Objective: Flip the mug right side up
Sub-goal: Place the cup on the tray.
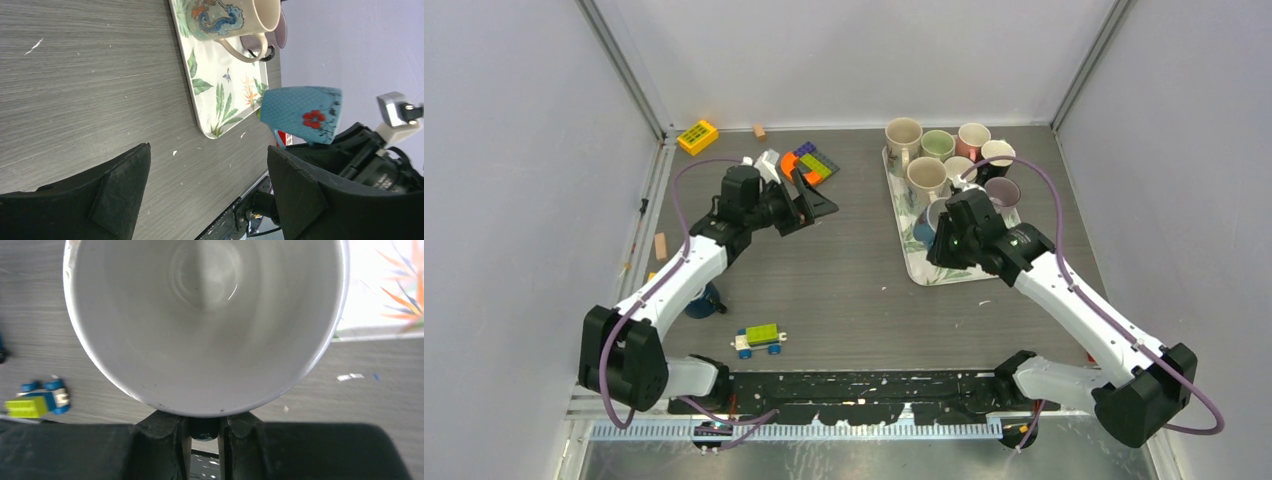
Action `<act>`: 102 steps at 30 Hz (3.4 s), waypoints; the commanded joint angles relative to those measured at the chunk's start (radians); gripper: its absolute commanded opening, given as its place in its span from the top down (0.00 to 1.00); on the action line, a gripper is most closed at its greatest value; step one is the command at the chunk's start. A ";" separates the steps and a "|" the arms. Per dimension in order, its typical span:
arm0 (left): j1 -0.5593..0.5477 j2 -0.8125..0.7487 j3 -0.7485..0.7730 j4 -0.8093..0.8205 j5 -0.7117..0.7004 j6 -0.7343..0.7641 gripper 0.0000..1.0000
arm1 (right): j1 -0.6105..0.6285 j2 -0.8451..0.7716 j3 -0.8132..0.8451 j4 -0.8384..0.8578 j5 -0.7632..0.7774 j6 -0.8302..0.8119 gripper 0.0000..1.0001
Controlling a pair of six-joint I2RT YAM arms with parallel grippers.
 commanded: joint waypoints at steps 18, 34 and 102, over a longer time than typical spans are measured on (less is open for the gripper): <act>-0.014 -0.059 0.045 -0.002 0.177 0.114 0.12 | -0.082 0.085 -0.114 -0.030 0.349 0.141 0.99; -0.014 -0.035 0.039 -0.003 0.220 0.116 0.12 | -0.333 0.209 -0.182 0.126 0.362 0.103 0.99; 0.103 -0.276 0.013 -0.560 -0.705 0.264 0.03 | -0.075 0.134 0.038 0.160 0.136 0.033 0.00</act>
